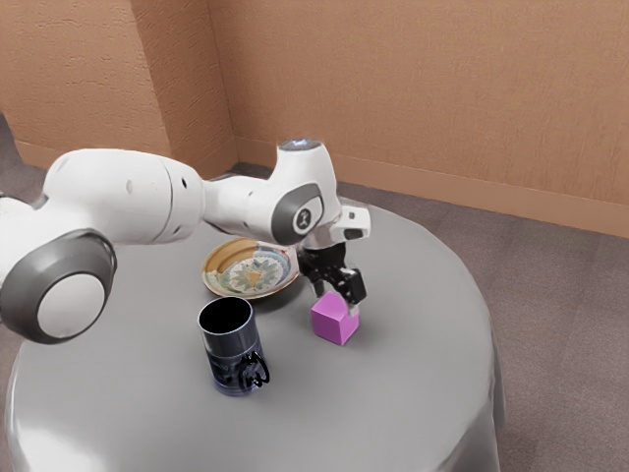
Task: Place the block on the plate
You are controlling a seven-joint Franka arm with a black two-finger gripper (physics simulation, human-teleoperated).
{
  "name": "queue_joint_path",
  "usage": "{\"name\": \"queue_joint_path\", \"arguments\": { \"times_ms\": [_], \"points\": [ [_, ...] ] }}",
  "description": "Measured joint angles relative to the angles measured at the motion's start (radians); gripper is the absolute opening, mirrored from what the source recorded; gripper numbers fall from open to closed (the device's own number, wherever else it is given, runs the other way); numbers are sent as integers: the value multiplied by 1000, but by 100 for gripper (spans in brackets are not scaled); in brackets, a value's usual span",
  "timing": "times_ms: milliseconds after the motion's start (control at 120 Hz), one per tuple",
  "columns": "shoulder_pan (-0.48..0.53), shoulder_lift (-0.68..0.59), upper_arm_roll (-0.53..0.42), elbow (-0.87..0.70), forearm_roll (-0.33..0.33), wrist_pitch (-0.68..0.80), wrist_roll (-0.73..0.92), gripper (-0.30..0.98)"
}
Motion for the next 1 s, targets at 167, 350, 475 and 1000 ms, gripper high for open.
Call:
{"name": "queue_joint_path", "arguments": {
  "times_ms": [167,350,475,1000],
  "points": [
    [0,28,0,-6,-18,29,-40,69],
    [-6,39,0,-12,-24,42,-74,61],
    [-6,33,0,-12,-20,42,-93,39],
    [45,-186,1,-175,2,11,-134,37]
  ]
}}
